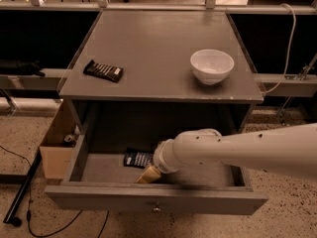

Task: Pick rxbar blueberry from top drawer and place on counter

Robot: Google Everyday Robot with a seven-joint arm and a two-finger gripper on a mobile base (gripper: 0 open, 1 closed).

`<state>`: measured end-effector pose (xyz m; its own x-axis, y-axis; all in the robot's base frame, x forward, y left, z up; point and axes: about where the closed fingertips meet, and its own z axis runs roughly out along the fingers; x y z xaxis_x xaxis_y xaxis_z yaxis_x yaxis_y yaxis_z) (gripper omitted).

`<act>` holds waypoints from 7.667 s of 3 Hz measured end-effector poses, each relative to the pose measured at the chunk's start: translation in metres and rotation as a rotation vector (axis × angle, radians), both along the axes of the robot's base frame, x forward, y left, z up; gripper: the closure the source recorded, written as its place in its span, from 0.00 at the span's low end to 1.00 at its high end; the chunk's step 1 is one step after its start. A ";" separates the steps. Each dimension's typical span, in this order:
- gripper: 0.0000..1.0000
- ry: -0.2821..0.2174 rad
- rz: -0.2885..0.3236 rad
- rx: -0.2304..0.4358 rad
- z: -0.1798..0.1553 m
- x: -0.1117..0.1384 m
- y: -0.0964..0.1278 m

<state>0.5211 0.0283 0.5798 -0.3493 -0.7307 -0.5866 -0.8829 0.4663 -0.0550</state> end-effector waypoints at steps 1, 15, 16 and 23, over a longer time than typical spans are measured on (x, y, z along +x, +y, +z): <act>0.40 0.000 0.000 0.000 0.000 0.000 0.000; 1.00 -0.414 0.101 -0.214 0.340 0.115 -0.055; 1.00 -0.396 0.135 -0.067 0.333 0.134 -0.045; 0.00 -0.354 0.188 0.015 0.289 0.139 0.003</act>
Offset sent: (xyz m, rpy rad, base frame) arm 0.0000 0.0000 0.0000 0.0000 0.0000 0.0000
